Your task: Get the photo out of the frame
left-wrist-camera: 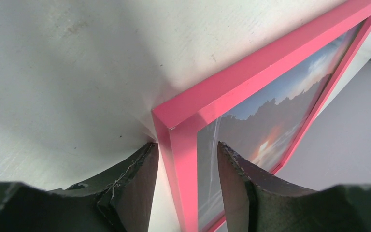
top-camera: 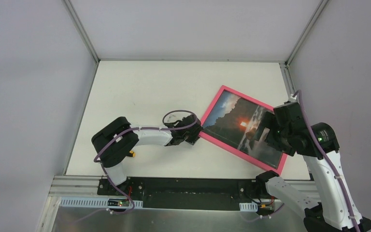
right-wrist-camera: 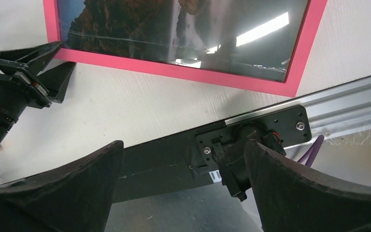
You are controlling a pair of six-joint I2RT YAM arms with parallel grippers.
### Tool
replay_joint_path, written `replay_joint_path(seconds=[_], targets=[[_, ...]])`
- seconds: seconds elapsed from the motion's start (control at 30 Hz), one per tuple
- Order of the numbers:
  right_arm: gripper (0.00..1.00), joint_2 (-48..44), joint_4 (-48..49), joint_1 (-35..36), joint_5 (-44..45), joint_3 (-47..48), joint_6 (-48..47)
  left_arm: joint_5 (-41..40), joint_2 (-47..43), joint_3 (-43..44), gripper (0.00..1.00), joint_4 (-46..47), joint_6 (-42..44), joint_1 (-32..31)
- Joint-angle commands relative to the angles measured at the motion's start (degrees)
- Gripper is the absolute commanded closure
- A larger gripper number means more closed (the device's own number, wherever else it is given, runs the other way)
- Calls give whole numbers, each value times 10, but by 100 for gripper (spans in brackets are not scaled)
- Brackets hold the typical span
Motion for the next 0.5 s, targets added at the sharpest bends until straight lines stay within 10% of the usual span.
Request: replay_joint_path(seconds=[0.0,0.47], targets=[[1,13,-9,-3,-11,-9,8,-23,20,21,51,-62,-24,-4],[1,48,27,-3,-75,-60,-28,8,35,35,76,-95,29,13]])
